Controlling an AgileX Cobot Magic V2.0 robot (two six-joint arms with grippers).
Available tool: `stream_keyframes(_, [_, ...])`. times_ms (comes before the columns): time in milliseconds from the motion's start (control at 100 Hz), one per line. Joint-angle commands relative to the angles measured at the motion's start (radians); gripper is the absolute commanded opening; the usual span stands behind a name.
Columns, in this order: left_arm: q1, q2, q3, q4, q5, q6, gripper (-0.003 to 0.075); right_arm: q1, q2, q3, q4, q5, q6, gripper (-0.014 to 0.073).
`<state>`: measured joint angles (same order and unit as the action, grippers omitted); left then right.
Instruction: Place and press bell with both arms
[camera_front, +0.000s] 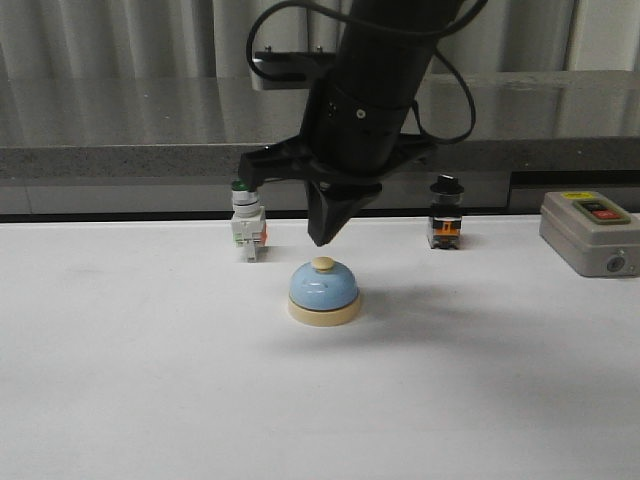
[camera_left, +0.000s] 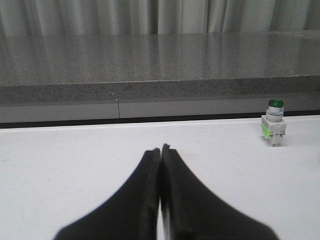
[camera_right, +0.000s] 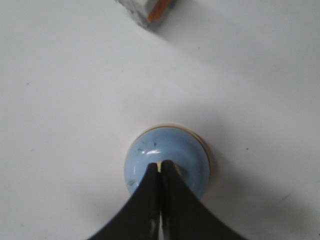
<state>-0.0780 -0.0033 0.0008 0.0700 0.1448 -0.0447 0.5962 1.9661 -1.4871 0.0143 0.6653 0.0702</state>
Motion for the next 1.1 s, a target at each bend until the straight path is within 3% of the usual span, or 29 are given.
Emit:
stream_keyframes(0, [0.001,-0.027,0.041,-0.002,-0.083,-0.008,-0.0019,-0.001,-0.084,-0.045,-0.02,-0.009,-0.009,-0.006])
stream_keyframes(370, [0.001,-0.027,0.041,-0.002,-0.083,-0.008,-0.0019,-0.099,-0.237,0.006,-0.021,0.031,-0.009,-0.006])
stream_keyframes(900, [0.001,-0.027,0.041,-0.002,-0.083,-0.008,-0.002,-0.349,-0.759,0.594,-0.022,-0.173,-0.008,-0.006])
stream_keyframes(1090, [0.001,-0.027,0.041,-0.002,-0.083,-0.008,-0.0019,-0.39,-0.986,0.774,-0.022,-0.223,-0.008,-0.006])
